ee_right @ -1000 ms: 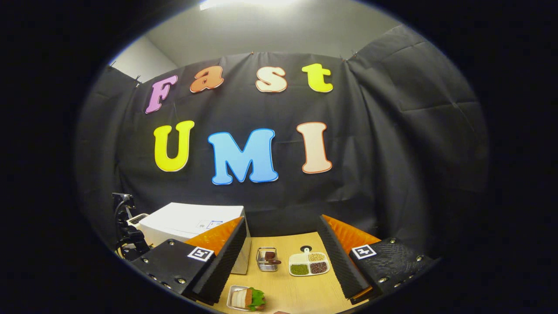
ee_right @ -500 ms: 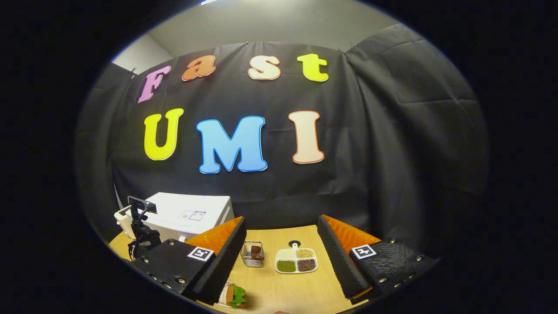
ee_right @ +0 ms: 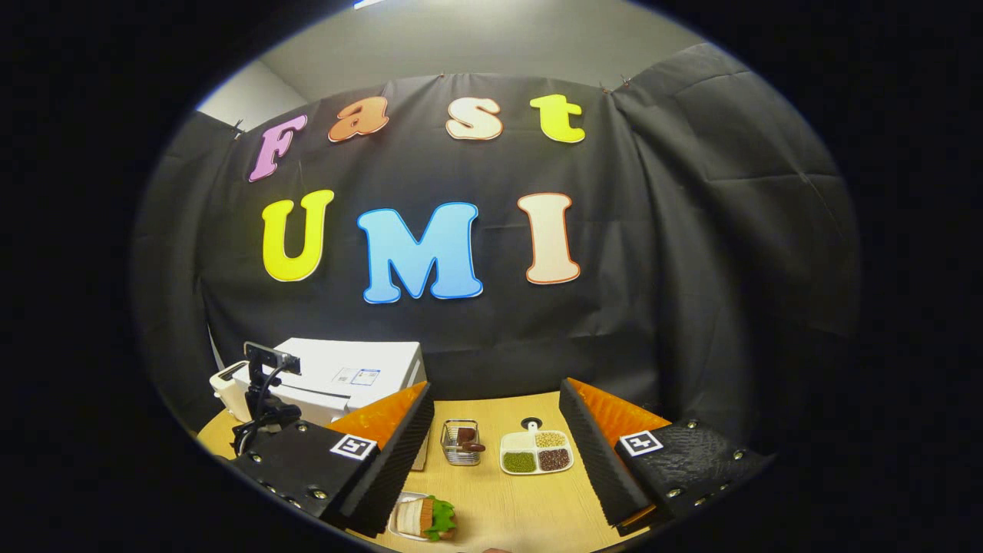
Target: Open the microwave oven with the left hand, put the food in, and close the microwave oven.
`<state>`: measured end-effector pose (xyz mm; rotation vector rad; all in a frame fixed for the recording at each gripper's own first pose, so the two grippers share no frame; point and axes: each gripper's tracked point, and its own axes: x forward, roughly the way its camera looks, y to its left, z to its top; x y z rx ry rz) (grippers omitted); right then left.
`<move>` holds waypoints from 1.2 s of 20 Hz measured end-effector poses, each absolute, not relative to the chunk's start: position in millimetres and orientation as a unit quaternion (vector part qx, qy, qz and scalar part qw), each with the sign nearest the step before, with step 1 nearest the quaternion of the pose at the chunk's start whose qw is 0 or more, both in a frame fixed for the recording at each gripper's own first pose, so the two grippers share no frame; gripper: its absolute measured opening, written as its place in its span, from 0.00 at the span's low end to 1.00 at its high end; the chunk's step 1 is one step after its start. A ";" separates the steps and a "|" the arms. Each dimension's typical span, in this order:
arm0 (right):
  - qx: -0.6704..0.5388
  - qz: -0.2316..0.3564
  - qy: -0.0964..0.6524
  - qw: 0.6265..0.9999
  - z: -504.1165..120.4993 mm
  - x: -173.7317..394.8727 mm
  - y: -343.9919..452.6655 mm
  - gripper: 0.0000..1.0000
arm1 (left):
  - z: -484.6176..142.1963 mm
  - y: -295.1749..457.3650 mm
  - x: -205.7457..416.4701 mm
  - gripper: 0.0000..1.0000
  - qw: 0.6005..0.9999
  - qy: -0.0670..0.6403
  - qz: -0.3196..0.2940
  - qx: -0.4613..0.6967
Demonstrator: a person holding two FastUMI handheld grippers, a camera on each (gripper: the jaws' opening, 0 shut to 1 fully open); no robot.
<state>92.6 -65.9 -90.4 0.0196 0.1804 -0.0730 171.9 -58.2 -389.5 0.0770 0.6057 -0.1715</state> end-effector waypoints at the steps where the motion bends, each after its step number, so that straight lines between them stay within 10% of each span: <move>1: 0.010 -0.037 0.088 0.995 -90.3 91.9 -64.6 0.99 | -386.8 -54.4 152.9 0.07 0.950 0.296 -0.091 0.043; 24: 0.021 0.067 0.113 0.991 -111.3 54.4 104.2 0.99 | -336.5 205.9 -93.8 0.06 0.921 0.359 -0.103 0.108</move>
